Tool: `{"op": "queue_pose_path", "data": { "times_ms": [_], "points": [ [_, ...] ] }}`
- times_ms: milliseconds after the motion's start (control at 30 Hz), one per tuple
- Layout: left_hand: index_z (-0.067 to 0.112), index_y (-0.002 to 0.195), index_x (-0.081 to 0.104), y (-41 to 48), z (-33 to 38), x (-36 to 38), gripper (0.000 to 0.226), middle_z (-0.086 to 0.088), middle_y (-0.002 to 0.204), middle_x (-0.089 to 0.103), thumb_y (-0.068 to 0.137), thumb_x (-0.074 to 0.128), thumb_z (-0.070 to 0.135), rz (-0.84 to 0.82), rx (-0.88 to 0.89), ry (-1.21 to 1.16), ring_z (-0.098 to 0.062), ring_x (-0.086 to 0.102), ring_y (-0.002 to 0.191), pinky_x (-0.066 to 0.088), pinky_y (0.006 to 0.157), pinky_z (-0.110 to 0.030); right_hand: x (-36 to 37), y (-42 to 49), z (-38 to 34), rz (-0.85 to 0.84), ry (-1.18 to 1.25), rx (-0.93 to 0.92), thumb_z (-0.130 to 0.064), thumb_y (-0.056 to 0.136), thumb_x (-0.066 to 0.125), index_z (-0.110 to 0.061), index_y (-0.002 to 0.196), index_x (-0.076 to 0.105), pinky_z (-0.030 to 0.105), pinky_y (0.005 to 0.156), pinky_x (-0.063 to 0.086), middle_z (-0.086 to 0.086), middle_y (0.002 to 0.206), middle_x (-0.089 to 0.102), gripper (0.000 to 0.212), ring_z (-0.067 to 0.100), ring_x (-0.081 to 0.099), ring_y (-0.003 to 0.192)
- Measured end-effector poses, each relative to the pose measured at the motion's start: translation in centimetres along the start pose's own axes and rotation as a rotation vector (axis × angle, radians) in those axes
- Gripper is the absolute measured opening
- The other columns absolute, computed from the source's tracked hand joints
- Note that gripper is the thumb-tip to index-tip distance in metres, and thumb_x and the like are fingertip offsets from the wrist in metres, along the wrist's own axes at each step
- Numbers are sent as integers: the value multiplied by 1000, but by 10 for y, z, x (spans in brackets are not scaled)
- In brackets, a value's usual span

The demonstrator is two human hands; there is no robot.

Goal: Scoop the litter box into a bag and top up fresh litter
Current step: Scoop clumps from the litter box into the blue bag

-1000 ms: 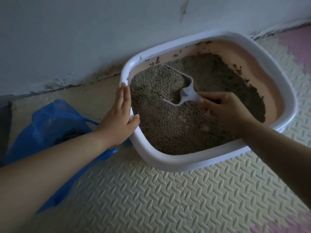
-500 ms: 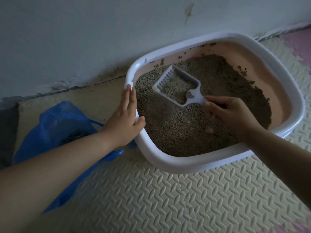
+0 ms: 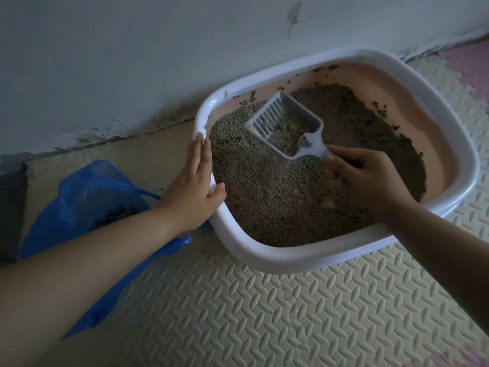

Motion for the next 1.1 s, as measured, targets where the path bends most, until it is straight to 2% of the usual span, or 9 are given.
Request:
{"op": "queue_pose_path", "data": {
  "times_ms": [267, 400, 467, 533, 600, 700, 833, 967, 1100],
  "points": [
    [20, 148, -21, 0, -1, 1, 87, 7, 153, -32, 95, 46, 33, 18, 33, -8, -15, -13, 145, 15, 117, -36, -2, 5, -2, -115, -179, -4, -37, 81, 64, -27, 107, 71, 12, 46, 38, -3, 64, 62, 29, 0, 44, 45],
    [21, 147, -23, -1, -4, 4, 88, 8, 153, -31, 95, 48, 31, 35, 38, -110, -1, -23, 139, -1, 109, -11, 6, 25, -13, -381, -580, 9, -40, 84, 62, -31, 102, 72, 19, 49, 40, -4, 63, 66, 22, 2, 47, 44],
    [23, 147, -23, -2, -5, 6, 90, 9, 153, -31, 95, 50, 27, 44, 25, -215, 3, -24, 138, -5, 101, 1, 12, 37, -29, -492, -782, -33, -53, 81, 54, -27, 101, 72, 22, 50, 44, -2, 63, 67, 37, 7, 51, 46],
    [24, 146, -22, -2, -7, 8, 92, 7, 154, -28, 94, 53, 23, 71, 26, -272, 0, -20, 141, -5, 103, 1, 21, 49, -48, -546, -871, -107, -74, 60, 39, -21, 94, 73, 26, 51, 46, 2, 64, 68, 73, 13, 54, 48],
    [26, 145, -24, -1, -9, 8, 94, 5, 156, -25, 93, 55, 25, 84, 19, -293, -1, -16, 142, -3, 103, 1, 31, 64, -60, -556, -910, -130, -78, 50, 33, -16, 90, 73, 24, 49, 43, 4, 64, 66, 84, 13, 52, 46],
    [33, 141, -26, 0, -10, 8, 96, 6, 156, -25, 92, 57, 28, 86, 14, -312, 4, -16, 140, 0, 100, 5, 57, 87, -61, -553, -946, -176, -56, 80, 52, -16, 96, 74, 20, 46, 34, -4, 59, 62, 49, 7, 47, 43],
    [37, 137, -27, 1, -11, 8, 95, 7, 154, -29, 92, 57, 33, 51, 32, -297, -1, -19, 142, -2, 102, 3, 90, 108, -56, -603, -930, -272, -36, 90, 56, -18, 98, 72, 18, 46, 33, -9, 56, 58, 26, 4, 46, 42],
    [35, 137, -26, 2, -10, 7, 91, 13, 149, -30, 84, 47, 50, 33, 66, -260, 0, -23, 140, -7, 104, -1, 90, 127, -40, -613, -825, -309, -34, 90, 59, -26, 105, 71, 23, 53, 38, -6, 67, 65, 21, 11, 54, 55],
    [31, 138, -26, 3, -12, 7, 92, 9, 149, -32, 81, 44, 50, 21, 74, -213, 2, -27, 138, -11, 105, -3, 84, 126, 6, -596, -483, -130, -33, 85, 66, -33, 106, 70, 26, 63, 42, 2, 76, 69, 21, 12, 54, 63]
  ]
}}
Point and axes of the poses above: each hand's wrist, its own y-axis towards the middle knuckle, its own x-axis out of the palm, z = x × y, the point moved 5 cm from there along y, towards the middle knuckle
